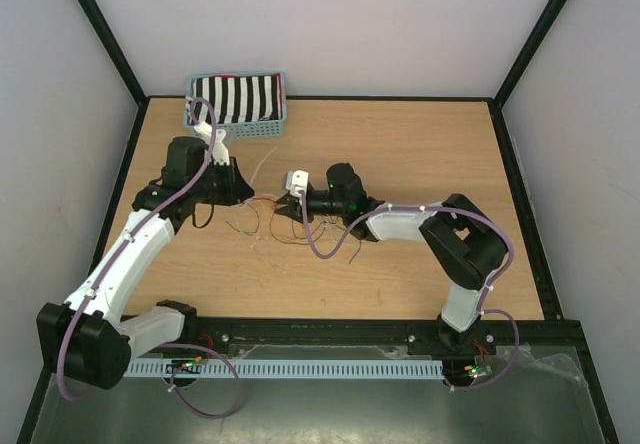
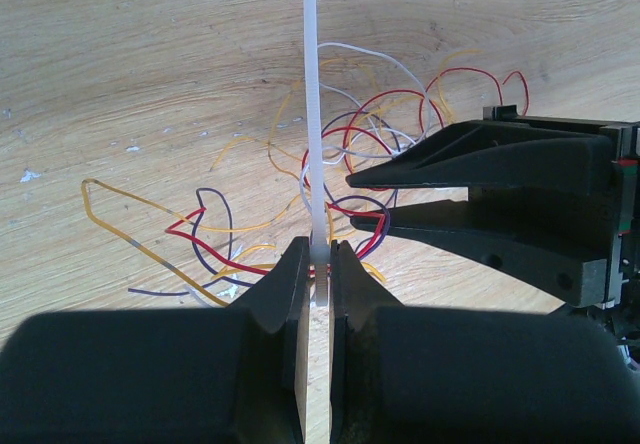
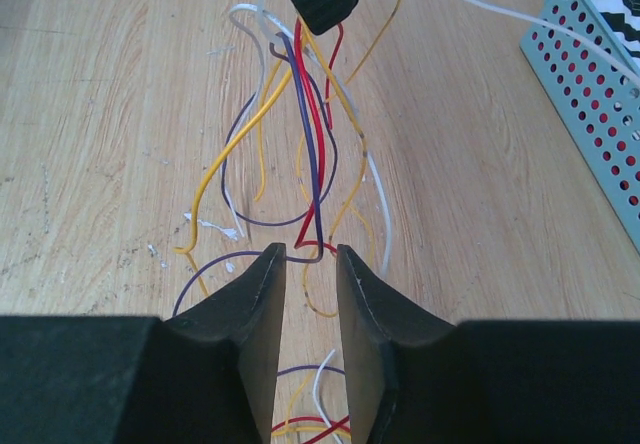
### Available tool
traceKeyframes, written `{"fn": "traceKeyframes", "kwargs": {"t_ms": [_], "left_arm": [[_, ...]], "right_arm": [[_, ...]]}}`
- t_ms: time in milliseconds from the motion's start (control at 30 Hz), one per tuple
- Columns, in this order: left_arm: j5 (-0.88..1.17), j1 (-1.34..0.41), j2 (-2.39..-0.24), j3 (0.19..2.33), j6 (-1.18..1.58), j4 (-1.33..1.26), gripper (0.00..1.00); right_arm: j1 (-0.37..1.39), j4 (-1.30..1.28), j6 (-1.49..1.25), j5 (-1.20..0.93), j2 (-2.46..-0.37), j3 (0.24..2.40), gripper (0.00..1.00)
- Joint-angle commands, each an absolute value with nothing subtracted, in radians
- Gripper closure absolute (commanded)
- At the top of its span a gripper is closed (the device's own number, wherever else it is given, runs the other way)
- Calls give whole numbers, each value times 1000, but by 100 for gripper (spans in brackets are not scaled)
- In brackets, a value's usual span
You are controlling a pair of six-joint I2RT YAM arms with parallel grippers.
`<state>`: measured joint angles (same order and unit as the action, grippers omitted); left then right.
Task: Zip-tie the wires
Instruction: Adjust the cable at the center of the board.
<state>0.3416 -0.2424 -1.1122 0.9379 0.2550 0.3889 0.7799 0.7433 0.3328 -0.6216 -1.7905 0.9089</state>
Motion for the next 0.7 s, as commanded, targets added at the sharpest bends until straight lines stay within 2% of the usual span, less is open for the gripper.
{"fn": "traceKeyframes", "kwargs": {"t_ms": [0,167,333,467,667], "left_arm": [[359,-238,-1094,963,246,381,100],[351,-238,-1096,965,241,381,100],[337,-238,-1095,965,240,381,100],[338,-237,-1101,970,236,382,100],[327,-235,-1098,970,233,383,100]], "right_arm": [[789,774,329,-651,-1805,940,66],[788,763,339,-643,-1796,929,76],[788,733,368,-617,-1769,900,80],[788,718,374,-611,-1759,887,92],[787,705,381,-577,-1718,851,99]]}}
